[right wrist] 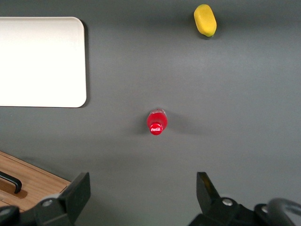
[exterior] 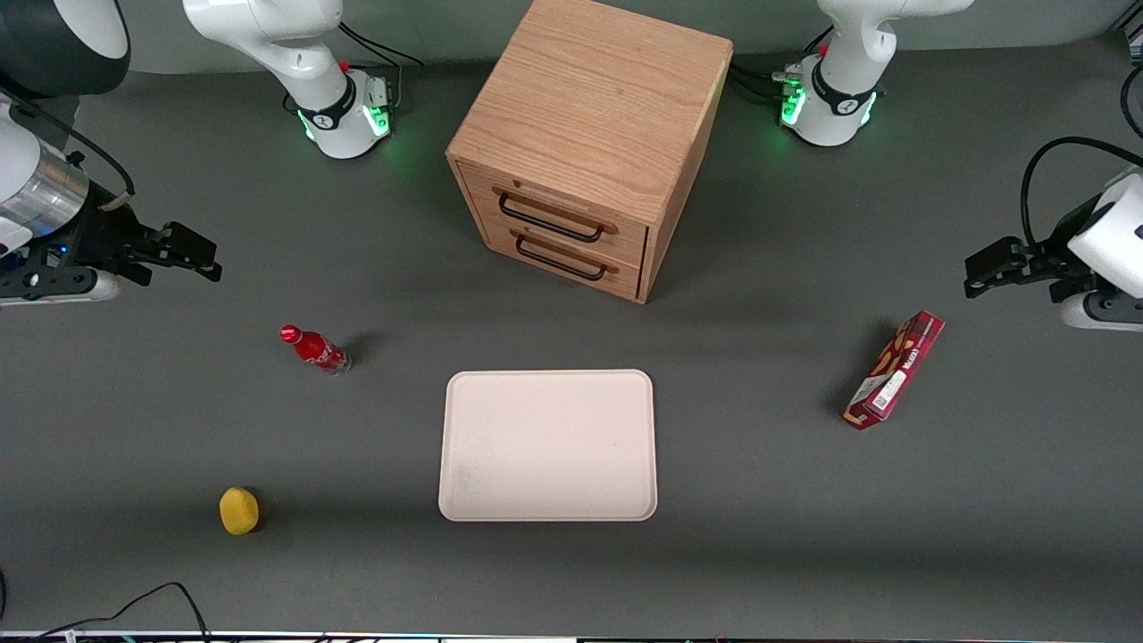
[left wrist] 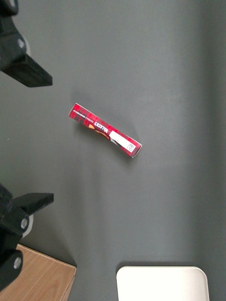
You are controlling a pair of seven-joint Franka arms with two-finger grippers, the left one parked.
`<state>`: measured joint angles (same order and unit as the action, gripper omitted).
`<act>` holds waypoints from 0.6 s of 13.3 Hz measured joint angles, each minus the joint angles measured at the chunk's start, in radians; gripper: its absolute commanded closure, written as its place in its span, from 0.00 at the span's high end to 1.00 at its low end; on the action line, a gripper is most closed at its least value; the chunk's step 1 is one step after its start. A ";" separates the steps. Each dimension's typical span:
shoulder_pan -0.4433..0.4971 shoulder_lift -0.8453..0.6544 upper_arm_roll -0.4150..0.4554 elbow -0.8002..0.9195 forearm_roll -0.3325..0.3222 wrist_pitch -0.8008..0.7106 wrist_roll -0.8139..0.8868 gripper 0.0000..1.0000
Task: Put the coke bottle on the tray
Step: 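Move the open right gripper down toward the red Coca-Cola bottle's cap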
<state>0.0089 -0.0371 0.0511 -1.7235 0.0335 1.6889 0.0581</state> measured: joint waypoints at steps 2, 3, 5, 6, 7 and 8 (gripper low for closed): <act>-0.037 0.003 0.040 0.008 0.000 -0.007 0.000 1.00; -0.045 0.004 0.048 0.015 0.000 -0.018 0.000 1.00; -0.048 0.010 0.050 0.022 0.000 -0.030 0.000 1.00; -0.049 0.020 0.050 0.022 0.000 -0.036 0.000 1.00; -0.052 0.040 0.050 0.020 0.000 -0.037 0.000 1.00; -0.054 0.071 0.050 0.018 0.000 -0.021 0.000 1.00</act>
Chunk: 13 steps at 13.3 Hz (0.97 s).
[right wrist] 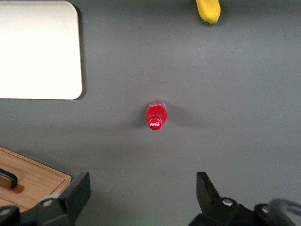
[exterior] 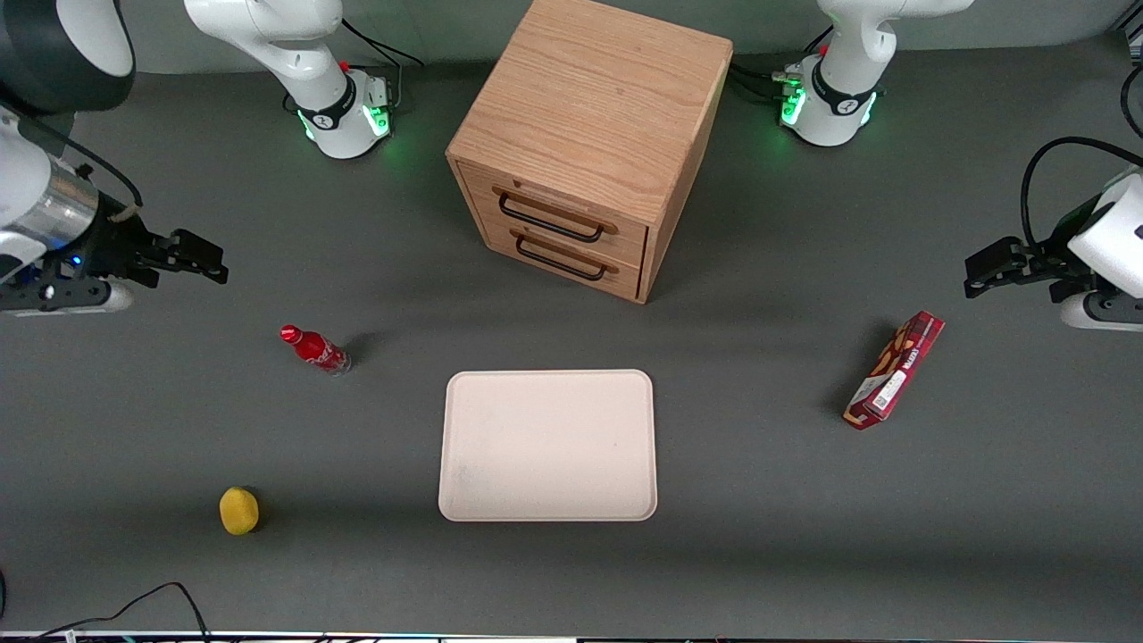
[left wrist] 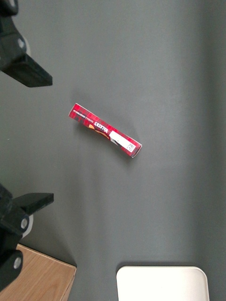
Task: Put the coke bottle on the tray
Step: 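Move the open right gripper down toward the red Coca-Cola bottle's cap, then close the right gripper around the bottle's cap end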
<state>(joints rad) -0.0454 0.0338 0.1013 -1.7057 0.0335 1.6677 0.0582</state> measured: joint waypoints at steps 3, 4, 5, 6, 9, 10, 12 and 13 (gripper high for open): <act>-0.004 0.097 0.000 -0.084 0.001 0.198 0.000 1.00; -0.007 0.111 0.000 -0.146 0.001 0.286 0.000 1.00; -0.008 0.114 0.002 -0.224 0.001 0.385 0.000 1.00; -0.009 0.111 0.008 -0.302 0.001 0.484 0.000 1.00; -0.008 0.110 0.037 -0.470 0.001 0.694 0.000 0.99; -0.008 0.110 0.042 -0.499 0.000 0.723 0.000 0.99; -0.010 0.105 0.042 -0.528 -0.001 0.735 0.000 0.98; -0.012 0.099 0.042 -0.536 -0.002 0.735 -0.001 0.97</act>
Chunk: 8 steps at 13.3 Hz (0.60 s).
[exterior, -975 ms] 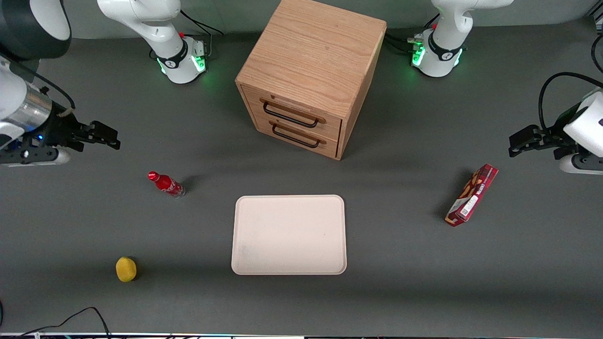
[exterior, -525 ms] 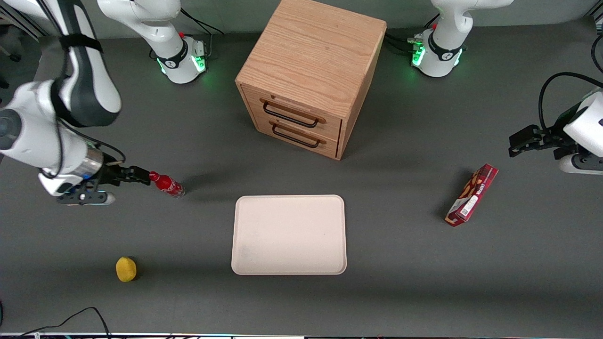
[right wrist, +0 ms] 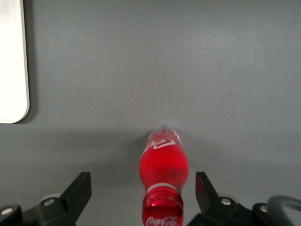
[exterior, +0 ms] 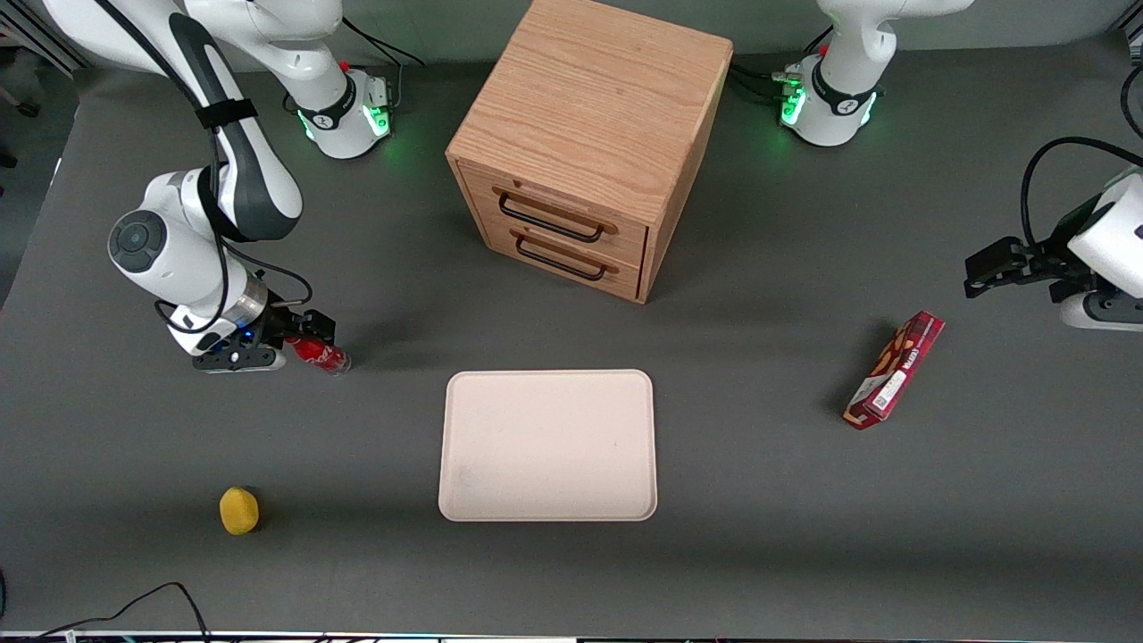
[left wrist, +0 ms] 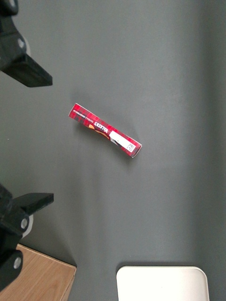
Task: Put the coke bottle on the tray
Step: 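Close the right gripper around the bottle's cap end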
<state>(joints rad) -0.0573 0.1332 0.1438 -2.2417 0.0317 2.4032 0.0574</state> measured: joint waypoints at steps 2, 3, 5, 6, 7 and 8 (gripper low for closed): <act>-0.004 -0.018 0.000 -0.012 -0.001 -0.004 -0.019 0.90; -0.007 -0.031 0.000 -0.018 -0.001 -0.013 -0.032 0.86; -0.018 -0.055 0.000 -0.027 -0.001 -0.030 -0.045 0.58; -0.021 -0.061 0.000 -0.031 -0.001 -0.031 -0.047 0.42; -0.021 -0.064 0.000 -0.035 -0.001 -0.031 -0.049 0.19; -0.022 -0.064 0.000 -0.038 -0.001 -0.031 -0.050 0.00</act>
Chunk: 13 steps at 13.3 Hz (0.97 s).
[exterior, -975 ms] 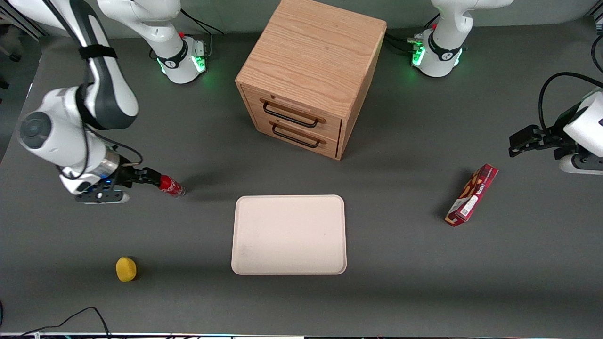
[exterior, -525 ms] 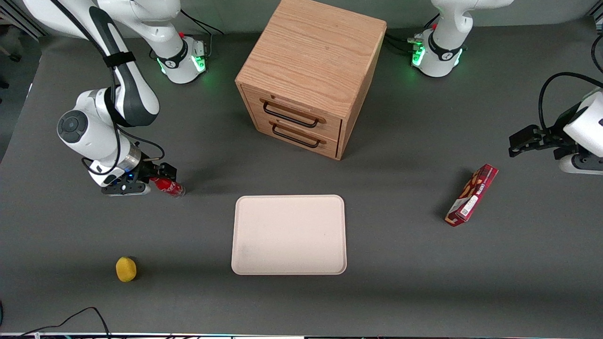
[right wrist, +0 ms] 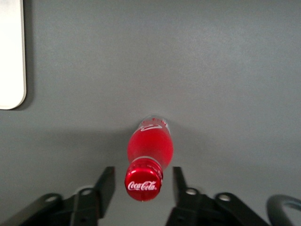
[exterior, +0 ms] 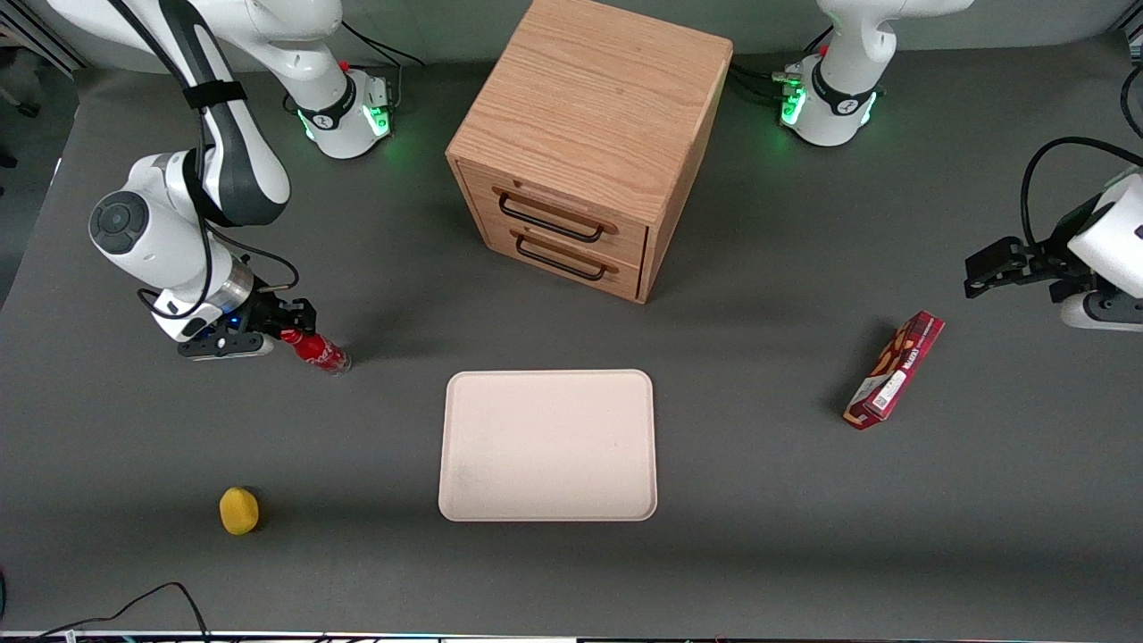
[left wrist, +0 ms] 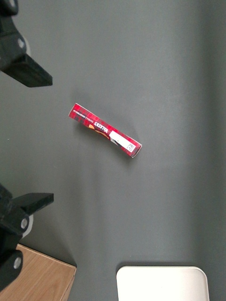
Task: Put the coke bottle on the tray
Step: 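Close the right gripper around the bottle's cap end, then lift the bottle and carry it over the white tray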
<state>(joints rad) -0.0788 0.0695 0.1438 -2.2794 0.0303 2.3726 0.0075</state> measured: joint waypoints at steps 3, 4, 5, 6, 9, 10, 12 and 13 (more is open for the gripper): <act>-0.001 -0.001 0.000 -0.001 -0.002 0.000 -0.002 0.00; -0.001 -0.001 0.000 0.000 -0.002 0.000 -0.002 0.00; -0.001 -0.001 0.000 0.002 -0.002 0.000 -0.002 0.00; -0.001 -0.003 0.000 0.015 -0.003 -0.011 -0.002 0.00; -0.001 -0.012 0.000 0.203 -0.004 -0.265 -0.002 0.00; -0.001 -0.013 0.001 0.306 -0.004 -0.376 0.003 0.00; 0.000 -0.001 0.004 0.553 -0.004 -0.635 0.025 0.00; 0.005 0.020 0.006 0.670 -0.004 -0.750 0.036 0.00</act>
<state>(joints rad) -0.0735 0.0897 0.1494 -1.6093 0.0267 1.6227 0.0440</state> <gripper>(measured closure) 0.687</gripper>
